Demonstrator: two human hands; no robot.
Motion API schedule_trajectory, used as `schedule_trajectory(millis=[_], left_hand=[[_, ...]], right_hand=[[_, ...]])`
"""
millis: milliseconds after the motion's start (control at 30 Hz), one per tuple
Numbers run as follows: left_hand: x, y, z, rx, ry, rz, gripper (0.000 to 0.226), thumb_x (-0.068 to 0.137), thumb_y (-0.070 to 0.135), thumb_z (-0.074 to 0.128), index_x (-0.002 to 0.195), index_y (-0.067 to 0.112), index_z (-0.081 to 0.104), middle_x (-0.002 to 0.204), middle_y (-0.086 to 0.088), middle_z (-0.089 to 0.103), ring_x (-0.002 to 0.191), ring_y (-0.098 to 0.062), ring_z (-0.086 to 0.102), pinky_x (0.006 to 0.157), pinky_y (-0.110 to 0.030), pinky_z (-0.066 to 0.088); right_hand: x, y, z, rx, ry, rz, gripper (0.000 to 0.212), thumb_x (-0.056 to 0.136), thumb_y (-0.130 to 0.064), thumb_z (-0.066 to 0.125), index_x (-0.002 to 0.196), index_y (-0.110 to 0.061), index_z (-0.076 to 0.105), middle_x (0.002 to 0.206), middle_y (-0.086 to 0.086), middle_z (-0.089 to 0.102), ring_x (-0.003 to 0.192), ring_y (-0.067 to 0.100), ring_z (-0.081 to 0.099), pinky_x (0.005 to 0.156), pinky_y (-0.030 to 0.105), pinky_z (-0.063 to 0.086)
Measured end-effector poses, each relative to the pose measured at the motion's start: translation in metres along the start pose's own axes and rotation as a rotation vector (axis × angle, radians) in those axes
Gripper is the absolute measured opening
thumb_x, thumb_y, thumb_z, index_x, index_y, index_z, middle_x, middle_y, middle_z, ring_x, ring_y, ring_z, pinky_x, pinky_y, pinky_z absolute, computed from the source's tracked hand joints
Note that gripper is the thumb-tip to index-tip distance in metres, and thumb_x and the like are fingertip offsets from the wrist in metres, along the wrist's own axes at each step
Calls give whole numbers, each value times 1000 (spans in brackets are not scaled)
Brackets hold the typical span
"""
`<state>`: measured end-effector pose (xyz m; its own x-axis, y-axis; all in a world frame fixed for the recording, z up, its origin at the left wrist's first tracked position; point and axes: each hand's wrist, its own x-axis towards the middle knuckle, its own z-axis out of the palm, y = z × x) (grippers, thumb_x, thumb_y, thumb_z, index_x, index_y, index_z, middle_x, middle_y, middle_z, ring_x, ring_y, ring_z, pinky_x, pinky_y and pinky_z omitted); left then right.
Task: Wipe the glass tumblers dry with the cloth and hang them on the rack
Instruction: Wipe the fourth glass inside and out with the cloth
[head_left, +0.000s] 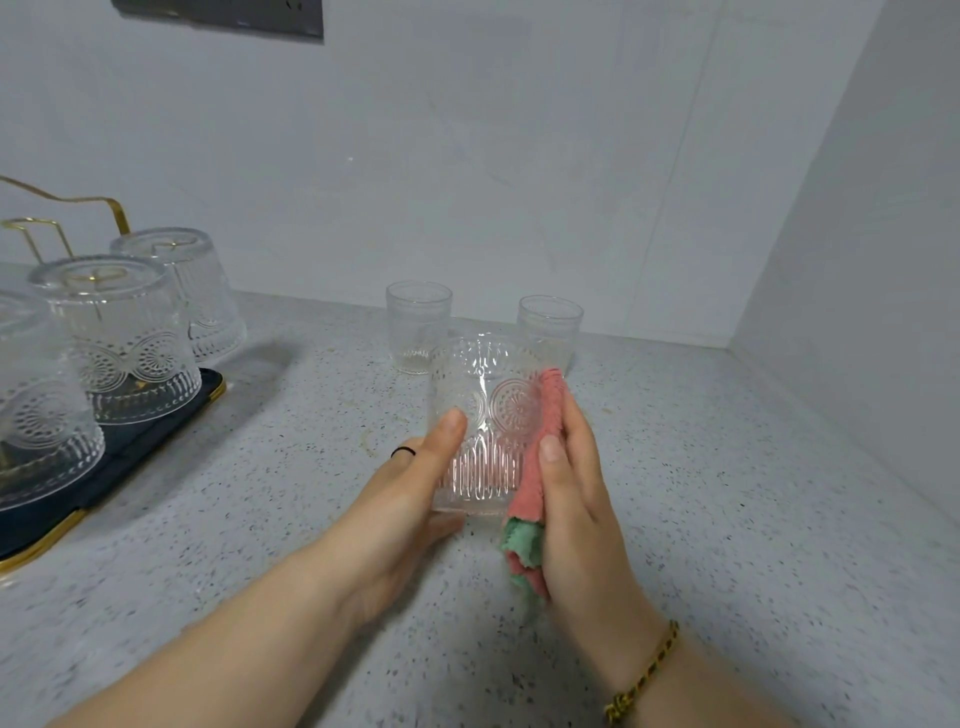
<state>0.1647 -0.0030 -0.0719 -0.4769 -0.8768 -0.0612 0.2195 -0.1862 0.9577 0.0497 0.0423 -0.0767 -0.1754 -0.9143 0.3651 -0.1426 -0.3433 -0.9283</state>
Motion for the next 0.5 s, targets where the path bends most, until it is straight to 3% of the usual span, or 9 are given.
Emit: schedule_trajectory(millis=[133, 267, 333, 400, 467, 500], left_hand=[[0, 0, 0, 18, -27, -28, 62, 62, 61, 45, 103, 18, 64, 98, 4, 74, 94, -10, 68, 81, -23, 48], [-5, 2, 4, 35, -33, -31, 54, 63, 53, 51, 96, 12, 66, 87, -4, 75, 80, -14, 71, 63, -19, 55], [-5, 2, 4, 70, -8, -2, 62, 59, 55, 64, 95, 4, 66, 85, -11, 74, 74, -18, 71, 63, -22, 57], [-4, 3, 2, 47, -3, 10, 70, 55, 57, 77, 95, 1, 66, 85, -15, 73, 71, -22, 71, 62, -26, 57], [-3, 2, 0, 12, -36, 9, 55, 54, 46, 72, 90, 4, 67, 75, -8, 73, 64, -17, 70, 57, -21, 54], [-4, 4, 0, -24, -76, 18, 48, 54, 43, 72, 84, 6, 68, 70, -4, 73, 59, -13, 68, 53, -18, 52]], right_hand=[[1, 4, 5, -137, 42, -66, 43, 83, -43, 31, 120, -56, 15, 143, -20, 27, 128, -8, 29, 108, 18, 27], [2, 8, 13, -265, 84, -154, 42, 82, -49, 31, 121, -52, 15, 144, -22, 19, 132, -10, 17, 109, 11, 18], [0, 8, 16, -299, 79, -215, 44, 79, -50, 27, 122, -52, 14, 145, -22, 14, 134, -9, 13, 112, 17, 15], [1, 5, 15, -283, 68, -229, 48, 79, -54, 28, 125, -54, 13, 145, -16, 21, 136, -1, 18, 113, 28, 18], [2, -1, 11, -268, 21, -185, 54, 79, -65, 28, 129, -58, 10, 142, 2, 37, 131, 26, 36, 105, 49, 33], [3, -6, 7, -243, -2, -168, 53, 81, -65, 28, 131, -57, 12, 136, 5, 46, 120, 31, 48, 96, 51, 43]])
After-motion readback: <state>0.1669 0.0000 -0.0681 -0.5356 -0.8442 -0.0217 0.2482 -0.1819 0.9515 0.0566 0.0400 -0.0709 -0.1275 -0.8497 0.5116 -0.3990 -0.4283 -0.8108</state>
